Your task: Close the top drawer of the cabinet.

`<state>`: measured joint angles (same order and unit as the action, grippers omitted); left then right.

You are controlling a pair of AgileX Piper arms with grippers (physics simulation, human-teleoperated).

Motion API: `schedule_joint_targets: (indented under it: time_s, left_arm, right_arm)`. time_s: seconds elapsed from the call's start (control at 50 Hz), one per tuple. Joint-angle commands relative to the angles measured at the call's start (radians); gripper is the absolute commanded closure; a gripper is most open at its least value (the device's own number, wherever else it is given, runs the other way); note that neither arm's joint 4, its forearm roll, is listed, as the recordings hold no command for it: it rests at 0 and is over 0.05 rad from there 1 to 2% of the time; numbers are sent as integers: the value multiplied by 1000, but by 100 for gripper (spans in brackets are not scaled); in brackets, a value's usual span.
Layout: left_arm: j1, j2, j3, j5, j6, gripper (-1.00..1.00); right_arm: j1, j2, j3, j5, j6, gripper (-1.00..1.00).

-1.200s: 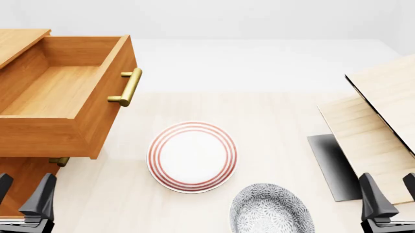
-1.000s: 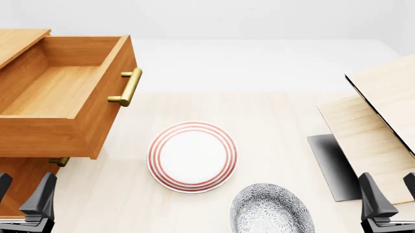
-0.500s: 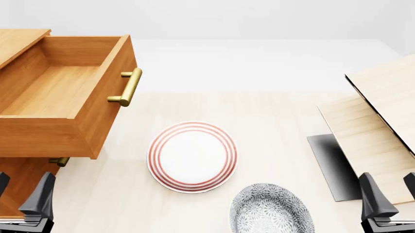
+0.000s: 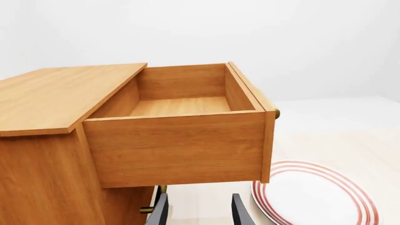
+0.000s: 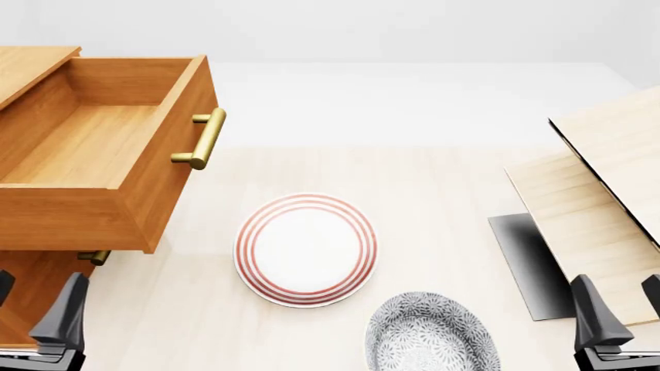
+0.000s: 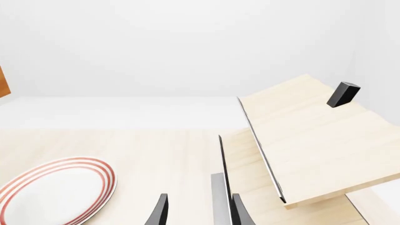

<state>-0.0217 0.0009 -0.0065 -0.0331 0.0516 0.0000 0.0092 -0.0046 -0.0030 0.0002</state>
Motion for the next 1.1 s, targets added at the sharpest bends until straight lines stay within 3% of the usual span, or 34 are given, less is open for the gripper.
schedule_joint_targets:
  time_s: [0.02,0.28,0.44,0.62,0.8,1.1]
  left_arm:
    - [-40,-1,6,-3,27,-100]
    - [-67,-1,6,20,54,-100]
    - [-140,-1,-55,66,70,-100]
    - [-274,12,-148,141,42,-100]
    - [-428,170,-258,64,18,-100]
    - [-746,473,-416,-154,11,-100]
  right_arm:
    - [0,0,0,0,0,-100]
    - [0,0,0,0,0,-100]
    - [0,0,0,0,0,-100]
    - [0,0,0,0,0,-100]
    - [0,0,0,0,0,-100]
    - [0,0,0,0,0,-100]
